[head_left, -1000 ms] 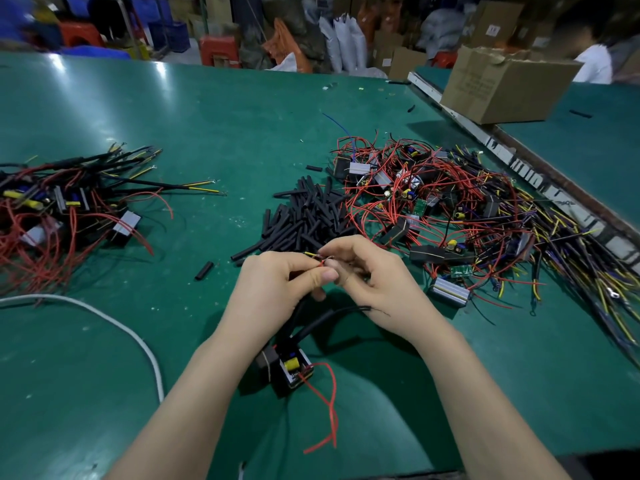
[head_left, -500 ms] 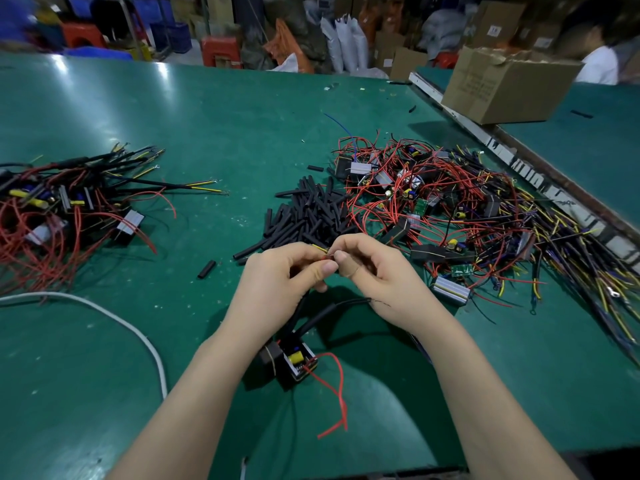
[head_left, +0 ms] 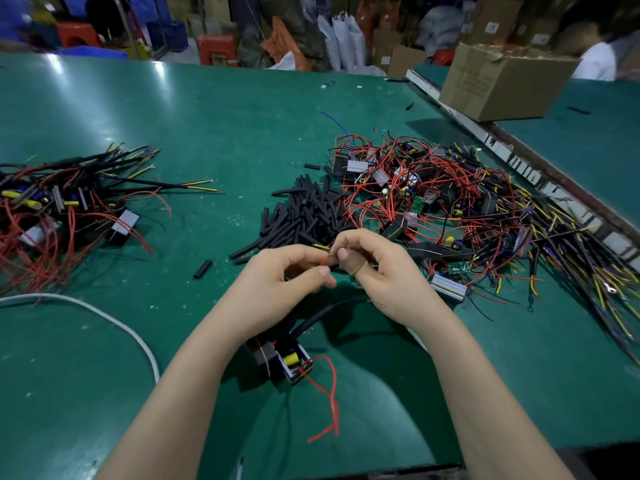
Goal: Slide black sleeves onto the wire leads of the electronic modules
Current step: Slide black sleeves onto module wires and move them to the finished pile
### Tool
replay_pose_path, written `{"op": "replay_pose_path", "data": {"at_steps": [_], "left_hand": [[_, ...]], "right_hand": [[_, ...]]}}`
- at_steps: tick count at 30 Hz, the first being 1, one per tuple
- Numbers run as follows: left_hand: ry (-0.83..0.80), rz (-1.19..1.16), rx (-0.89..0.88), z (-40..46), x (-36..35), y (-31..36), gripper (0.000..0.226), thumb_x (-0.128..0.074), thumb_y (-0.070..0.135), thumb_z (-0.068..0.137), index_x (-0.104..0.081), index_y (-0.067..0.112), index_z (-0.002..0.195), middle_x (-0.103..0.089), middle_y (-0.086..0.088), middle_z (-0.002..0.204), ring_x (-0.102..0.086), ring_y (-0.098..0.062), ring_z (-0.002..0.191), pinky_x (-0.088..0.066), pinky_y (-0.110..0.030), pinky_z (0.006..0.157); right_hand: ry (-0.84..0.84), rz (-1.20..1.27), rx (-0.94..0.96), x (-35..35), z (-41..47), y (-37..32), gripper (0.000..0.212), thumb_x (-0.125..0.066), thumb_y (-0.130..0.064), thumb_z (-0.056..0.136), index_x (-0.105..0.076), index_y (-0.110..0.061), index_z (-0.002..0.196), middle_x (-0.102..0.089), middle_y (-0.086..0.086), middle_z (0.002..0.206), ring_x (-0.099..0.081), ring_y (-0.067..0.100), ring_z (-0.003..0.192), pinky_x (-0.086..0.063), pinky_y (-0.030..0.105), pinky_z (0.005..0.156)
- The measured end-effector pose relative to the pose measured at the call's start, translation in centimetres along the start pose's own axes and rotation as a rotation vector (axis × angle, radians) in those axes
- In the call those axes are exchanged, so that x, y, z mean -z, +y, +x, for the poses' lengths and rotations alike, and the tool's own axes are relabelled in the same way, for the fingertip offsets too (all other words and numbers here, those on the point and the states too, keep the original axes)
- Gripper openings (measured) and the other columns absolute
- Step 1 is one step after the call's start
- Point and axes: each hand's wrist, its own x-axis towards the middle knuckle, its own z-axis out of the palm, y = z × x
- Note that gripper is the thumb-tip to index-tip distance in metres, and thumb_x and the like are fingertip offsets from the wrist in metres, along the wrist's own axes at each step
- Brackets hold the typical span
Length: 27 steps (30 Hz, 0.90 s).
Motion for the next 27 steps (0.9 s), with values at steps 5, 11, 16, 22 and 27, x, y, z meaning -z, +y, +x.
{"op": "replay_pose_path", "data": {"at_steps": [5, 11, 16, 22, 27], "left_hand": [[-0.020, -0.079, 0.040, -0.10, 0.13, 0.46, 0.027, -0.051, 0.002, 0.093, -0.068, 0.023, 0.089, -0.074, 0.008, 0.075, -0.057, 0.002, 0.064, -0.043, -0.007, 0.066], [0.008, 0.004, 0.034, -0.11, 0.01, 0.27, 0.027, -0.052, 0.017, 0.095, -0.070, 0.026, 0.077, -0.069, 0.012, 0.068, -0.053, -0.001, 0.061, -0.041, -0.012, 0.063], [0.109, 0.113, -0.042, -0.29, -0.17, 0.08, 0.018, -0.058, 0.022, 0.092, -0.069, 0.028, 0.079, -0.064, 0.015, 0.061, -0.039, 0.000, 0.043, -0.029, -0.011, 0.045], [0.328, 0.270, -0.156, -0.39, -0.32, 0.17, 0.013, -0.066, 0.017, 0.086, -0.071, 0.023, 0.075, -0.062, 0.002, 0.057, -0.046, -0.004, 0.049, -0.035, -0.013, 0.050], [0.235, 0.120, -0.072, -0.26, -0.38, 0.57, 0.017, -0.060, 0.021, 0.090, -0.068, 0.030, 0.078, -0.066, 0.011, 0.062, -0.044, -0.001, 0.049, -0.035, -0.013, 0.051]], "right_hand": [[0.003, -0.008, -0.006, -0.04, -0.07, -0.08, 0.017, -0.051, -0.008, 0.098, -0.061, -0.020, 0.093, -0.065, 0.007, 0.092, -0.056, 0.016, 0.086, -0.043, 0.022, 0.078], [-0.010, -0.023, -0.004, -0.04, -0.16, -0.23, 0.021, -0.052, -0.004, 0.096, -0.061, -0.021, 0.090, -0.061, 0.001, 0.086, -0.050, 0.001, 0.074, -0.039, 0.016, 0.073], [0.011, -0.007, -0.017, -0.06, -0.06, -0.03, 0.017, -0.054, -0.009, 0.096, -0.063, -0.023, 0.092, -0.065, 0.003, 0.089, -0.059, 0.014, 0.084, -0.048, 0.028, 0.078], [0.038, -0.023, -0.009, -0.26, -0.08, 0.34, 0.015, -0.057, -0.014, 0.095, -0.062, -0.028, 0.093, -0.065, 0.002, 0.088, -0.058, 0.012, 0.080, -0.047, 0.024, 0.074], [0.079, -0.066, 0.070, -0.08, -0.02, 0.26, 0.019, -0.055, -0.008, 0.095, -0.062, -0.026, 0.092, -0.060, 0.007, 0.087, -0.053, 0.014, 0.079, -0.043, 0.024, 0.074]]}}
